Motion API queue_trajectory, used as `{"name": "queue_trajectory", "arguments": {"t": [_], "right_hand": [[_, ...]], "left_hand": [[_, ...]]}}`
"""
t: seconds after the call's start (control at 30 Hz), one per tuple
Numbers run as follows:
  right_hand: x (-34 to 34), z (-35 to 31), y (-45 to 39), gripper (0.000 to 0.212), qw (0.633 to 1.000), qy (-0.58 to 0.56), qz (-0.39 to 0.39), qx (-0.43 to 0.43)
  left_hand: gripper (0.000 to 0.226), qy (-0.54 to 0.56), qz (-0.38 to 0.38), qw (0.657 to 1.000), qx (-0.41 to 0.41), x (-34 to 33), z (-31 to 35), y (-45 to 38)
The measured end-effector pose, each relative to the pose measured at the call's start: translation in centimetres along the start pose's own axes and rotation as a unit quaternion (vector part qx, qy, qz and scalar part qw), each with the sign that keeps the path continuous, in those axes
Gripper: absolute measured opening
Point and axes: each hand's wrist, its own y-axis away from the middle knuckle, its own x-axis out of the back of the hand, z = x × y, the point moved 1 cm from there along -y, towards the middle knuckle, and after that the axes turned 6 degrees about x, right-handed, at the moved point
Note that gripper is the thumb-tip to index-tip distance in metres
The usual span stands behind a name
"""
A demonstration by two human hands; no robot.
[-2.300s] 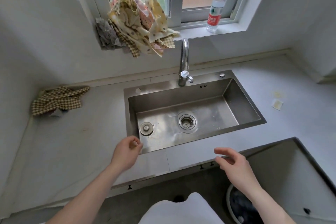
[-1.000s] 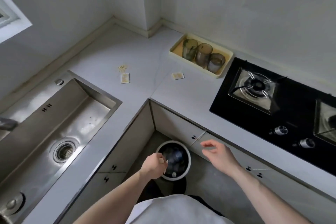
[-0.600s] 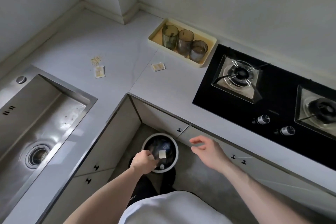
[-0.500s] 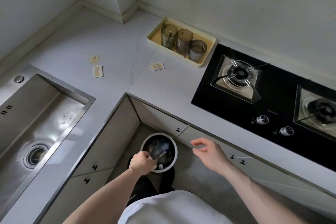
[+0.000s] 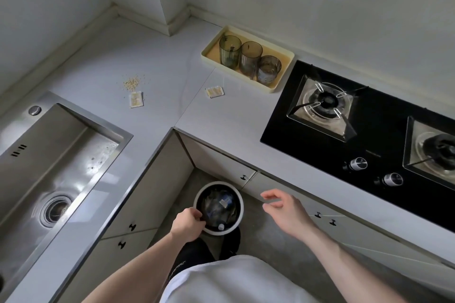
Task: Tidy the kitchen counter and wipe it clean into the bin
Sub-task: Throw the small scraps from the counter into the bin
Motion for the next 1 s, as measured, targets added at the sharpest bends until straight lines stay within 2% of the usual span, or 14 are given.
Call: {"name": "queue_trajectory", "arguments": {"t": [0.07, 0.3, 0.5, 0.73, 1.0], "right_hand": [[0.0, -0.8, -0.5, 0.026, 1.0, -0.013, 0.003, 0.011], [-0.6, -4.8, -4.1, 0.03, 0.998, -0.008, -0.005, 0.057], [-1.9, -9.5, -8.5, 0.034, 0.996, 0.001, -0.021, 0.082], [-2.8, -14.7, -14.3, 0.045, 0.995, 0.059, -0.026, 0.073], [-3.4, -21.3, -22.3, 0.065, 0.981, 0.179, -0.033, 0.065]], "left_hand": [[0.016, 0.038, 0.03, 0.998, -0.029, 2.1, -0.1, 1.3], [0.019, 0.16, 0.169, 0.967, -0.099, 13.3, 0.2, 6.3], [0.016, 0.258, 0.215, 0.938, -0.088, 20.6, 0.1, 7.3], [0.028, 0.162, 0.201, 0.961, -0.095, 27.2, 0.3, 0.9], [0.058, 0.002, 0.139, 0.985, -0.098, 33.5, 4.6, -9.9]]}}
